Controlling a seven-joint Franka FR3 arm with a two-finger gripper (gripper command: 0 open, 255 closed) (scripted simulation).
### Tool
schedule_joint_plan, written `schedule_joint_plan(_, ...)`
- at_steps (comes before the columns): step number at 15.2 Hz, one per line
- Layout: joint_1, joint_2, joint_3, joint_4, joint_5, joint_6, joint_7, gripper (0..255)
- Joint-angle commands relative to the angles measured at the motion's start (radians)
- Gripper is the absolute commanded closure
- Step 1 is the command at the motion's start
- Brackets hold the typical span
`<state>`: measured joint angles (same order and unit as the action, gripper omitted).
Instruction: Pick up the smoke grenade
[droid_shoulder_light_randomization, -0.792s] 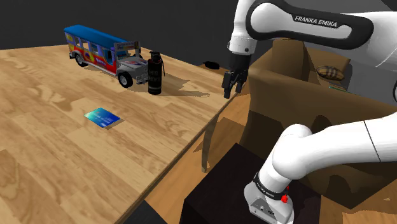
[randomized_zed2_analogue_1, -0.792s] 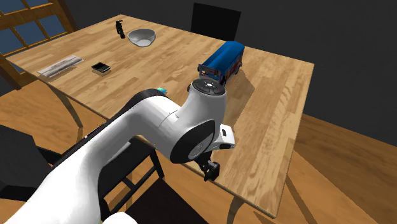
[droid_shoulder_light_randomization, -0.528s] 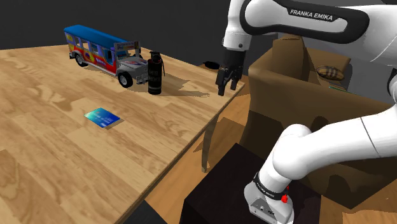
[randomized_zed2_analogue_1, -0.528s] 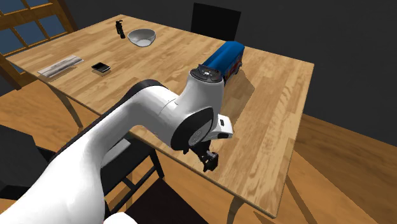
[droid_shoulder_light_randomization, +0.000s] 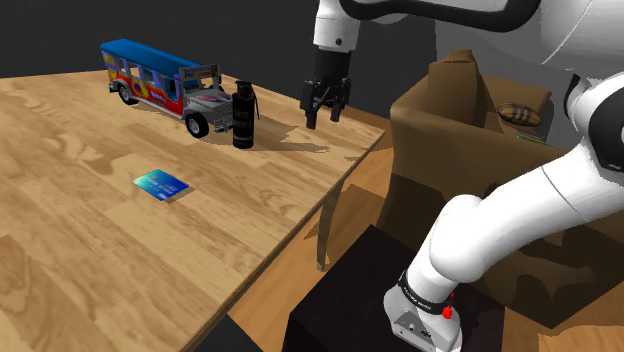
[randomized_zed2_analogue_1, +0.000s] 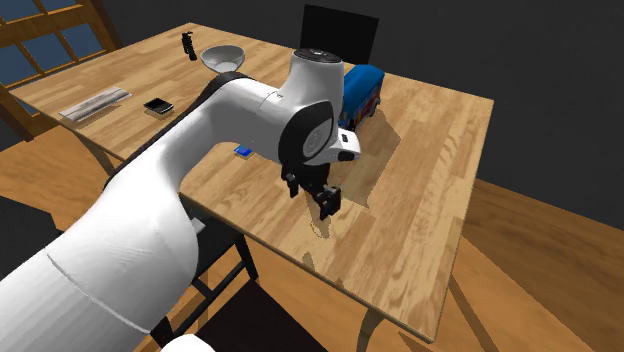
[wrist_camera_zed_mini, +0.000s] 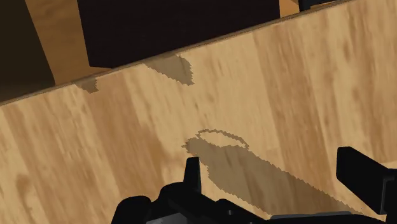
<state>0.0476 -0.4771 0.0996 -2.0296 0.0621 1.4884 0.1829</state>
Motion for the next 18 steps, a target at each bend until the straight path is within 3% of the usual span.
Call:
schedule_joint_plan(1,0.007,0.058,0.027,0.069,0.005,-0.001,0.036,0)
schedule_joint_plan(8,0.029,0.295,0.108,0.389,-0.018,-0.054,0.152,0)
schedule_joint_plan(14,0.075,0.551,0.176,0.768,-0.091,-0.16,0.26,0)
schedule_joint_plan(15,0.081,0.57,0.178,0.798,-0.097,-0.17,0.266,0)
schedule_joint_plan(18,0.077,0.541,0.174,0.717,-0.088,-0.117,0.262,0)
